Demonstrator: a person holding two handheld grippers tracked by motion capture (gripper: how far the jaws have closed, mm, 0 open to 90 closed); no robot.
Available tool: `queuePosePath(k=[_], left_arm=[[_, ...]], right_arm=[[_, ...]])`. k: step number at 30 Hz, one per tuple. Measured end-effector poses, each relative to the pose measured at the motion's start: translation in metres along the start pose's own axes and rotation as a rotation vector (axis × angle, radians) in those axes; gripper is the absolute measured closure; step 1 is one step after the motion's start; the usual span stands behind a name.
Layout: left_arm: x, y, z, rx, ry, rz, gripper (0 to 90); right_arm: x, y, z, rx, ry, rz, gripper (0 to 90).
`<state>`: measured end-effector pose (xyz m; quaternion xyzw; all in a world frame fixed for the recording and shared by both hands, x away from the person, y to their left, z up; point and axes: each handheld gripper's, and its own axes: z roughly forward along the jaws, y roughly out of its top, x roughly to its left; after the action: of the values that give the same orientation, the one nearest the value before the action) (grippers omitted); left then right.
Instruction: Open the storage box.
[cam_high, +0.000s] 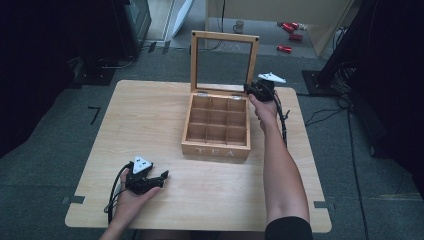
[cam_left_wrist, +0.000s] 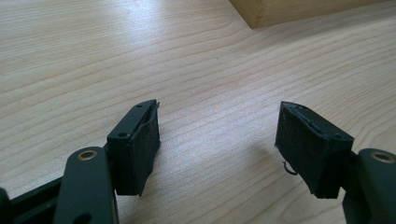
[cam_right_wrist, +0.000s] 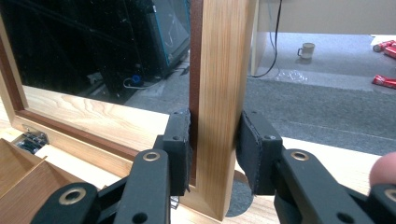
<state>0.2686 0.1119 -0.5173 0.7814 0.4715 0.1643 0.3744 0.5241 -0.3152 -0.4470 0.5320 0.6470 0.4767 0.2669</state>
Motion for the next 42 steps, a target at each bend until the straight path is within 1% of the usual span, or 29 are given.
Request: queuePosePath(k=[3, 6, 7, 8, 9, 10, 12, 13, 15, 16, 19, 20, 25, 29, 32, 35, 36, 39, 42], left_arm=[[0.000, 0.000, 0.000, 0.003, 0.003, 0.002, 31.1], [0.000, 0.000, 0.000, 0.003, 0.002, 0.001, 31.1], [0.000, 0.000, 0.000, 0.003, 0.002, 0.001, 31.1], [0.000, 0.000, 0.000, 0.002, 0.002, 0.001, 31.1], [0.000, 0.000, 0.000, 0.002, 0.002, 0.001, 31.1], [0.000, 0.000, 0.000, 0.002, 0.002, 0.000, 31.1], [0.000, 0.000, 0.000, 0.002, 0.002, 0.001, 31.0], [0.000, 0.000, 0.000, 0.003, 0.003, 0.001, 31.0], [-0.001, 0.000, 0.000, 0.001, 0.006, 0.004, 31.0], [-0.001, 0.000, 0.000, 0.001, 0.007, 0.006, 31.0], [-0.001, 0.000, 0.000, 0.002, 0.008, 0.008, 30.9], [-0.001, 0.000, 0.000, 0.002, 0.008, 0.008, 30.9], [-0.002, 0.000, 0.000, 0.006, 0.011, 0.011, 30.8], [-0.002, -0.001, 0.000, 0.004, 0.014, 0.012, 30.8], [-0.003, -0.001, 0.000, 0.008, 0.018, 0.015, 30.8], [-0.004, -0.001, 0.000, 0.010, 0.025, 0.023, 30.6], [-0.004, -0.001, 0.000, 0.010, 0.025, 0.024, 30.6], [-0.004, -0.001, 0.000, 0.013, 0.027, 0.028, 30.5], [-0.004, -0.001, 0.000, 0.012, 0.026, 0.027, 30.2]], right_arm=[[0.001, 0.001, 0.000, 0.007, -0.005, -0.005, 66.8], [0.004, 0.002, 0.000, 0.013, -0.031, 0.003, 65.7], [0.007, 0.001, -0.001, 0.015, -0.059, 0.003, 58.3], [0.007, 0.001, -0.001, 0.015, -0.059, 0.003, 58.3], [0.008, 0.001, -0.002, 0.015, -0.068, 0.006, 53.1], [0.009, -0.001, -0.005, 0.009, -0.075, 0.021, 48.5], [0.009, -0.004, -0.010, 0.010, -0.067, 0.042, 39.8], [0.010, -0.005, -0.012, 0.016, -0.064, 0.043, 36.5], [0.013, -0.010, -0.019, 0.035, -0.073, 0.026, 27.1], [0.014, -0.012, -0.023, 0.044, -0.071, 0.021, 23.8], [0.018, -0.017, -0.038, 0.047, -0.040, 0.047, 16.8], [0.020, -0.019, -0.045, 0.044, -0.024, 0.053, 14.0], [0.024, -0.030, -0.074, 0.045, -0.003, 0.045, 10.3], [0.026, -0.039, -0.096, 0.055, 0.001, 0.032, 7.1], [0.031, -0.049, -0.115, 0.069, 0.031, 0.019, 3.0], [0.034, -0.061, -0.130, 0.089, 0.030, -0.002, 2.6], [0.035, -0.068, -0.138, 0.099, 0.030, -0.008, 2.6], [0.035, -0.080, -0.150, 0.114, 0.024, -0.008, 2.6], [0.034, -0.092, -0.165, 0.117, 0.029, 0.000, 2.6]])
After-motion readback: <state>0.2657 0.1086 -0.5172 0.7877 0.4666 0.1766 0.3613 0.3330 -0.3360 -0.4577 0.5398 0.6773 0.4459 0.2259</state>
